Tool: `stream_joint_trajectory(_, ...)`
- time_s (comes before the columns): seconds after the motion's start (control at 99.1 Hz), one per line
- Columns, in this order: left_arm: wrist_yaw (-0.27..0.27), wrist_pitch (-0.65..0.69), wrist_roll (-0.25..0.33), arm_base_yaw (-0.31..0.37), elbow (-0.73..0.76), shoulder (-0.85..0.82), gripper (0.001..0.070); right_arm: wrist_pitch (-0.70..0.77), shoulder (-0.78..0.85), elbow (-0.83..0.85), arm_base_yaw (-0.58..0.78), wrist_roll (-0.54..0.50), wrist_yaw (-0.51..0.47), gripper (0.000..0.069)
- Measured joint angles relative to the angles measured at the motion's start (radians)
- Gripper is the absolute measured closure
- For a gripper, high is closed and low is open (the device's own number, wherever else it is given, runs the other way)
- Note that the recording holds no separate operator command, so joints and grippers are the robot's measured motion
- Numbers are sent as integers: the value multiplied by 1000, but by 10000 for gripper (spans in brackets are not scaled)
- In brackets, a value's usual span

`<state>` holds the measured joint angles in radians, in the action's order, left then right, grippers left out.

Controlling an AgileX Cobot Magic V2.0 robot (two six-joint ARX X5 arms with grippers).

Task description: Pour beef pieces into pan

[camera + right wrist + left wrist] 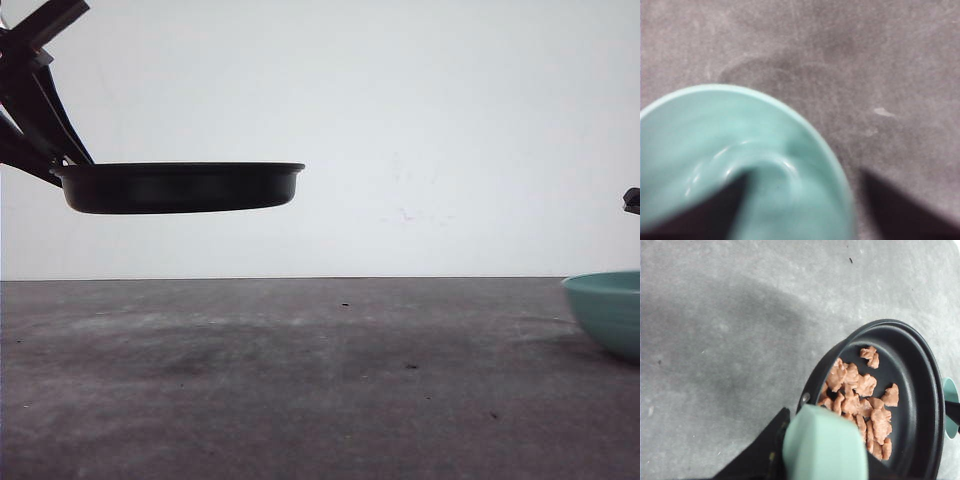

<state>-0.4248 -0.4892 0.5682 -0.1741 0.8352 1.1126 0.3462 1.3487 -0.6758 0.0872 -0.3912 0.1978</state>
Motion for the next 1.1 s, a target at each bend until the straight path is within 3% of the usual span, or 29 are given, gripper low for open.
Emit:
stream_joint_trajectory(0.05, 0, 0, 0, 0, 0, 0, 658, 0, -16, 0, 0, 0, -6, 80)
stream_joint_trajectory(0.111, 8, 0, 0, 0, 0, 0, 658, 1, -49, -1, 0, 0, -15, 21)
stream_joint_trajectory(0.293, 108, 3, -2, 0, 0, 3, 658, -2, -206, -63, -7, -7, -20, 15)
stream_joint_trajectory(0.353, 124, 18, -4, 2, 0, 17, 658, -10, -281, -74, -23, -13, -42, 96)
stream_joint_trajectory(0.524, 119, 72, -4, 1, 0, 104, 658, 50, -483, -76, -142, -11, -71, 571)
stream_joint_trajectory(0.575, 117, 84, -4, 1, 0, 140, 658, 71, -529, -76, -183, -10, -82, 632)
stream_joint_trajectory(0.666, 106, 120, -4, 1, 0, 210, 658, 98, -612, -76, -263, -9, -101, 671)
stream_joint_trajectory(0.847, 105, 178, -4, 1, 0, 323, 658, 155, -735, -76, -393, -9, -154, 684)
stream_joint_trajectory(1.099, 109, 206, -4, 1, 0, 391, 658, 273, -804, -76, -454, -6, -227, 684)
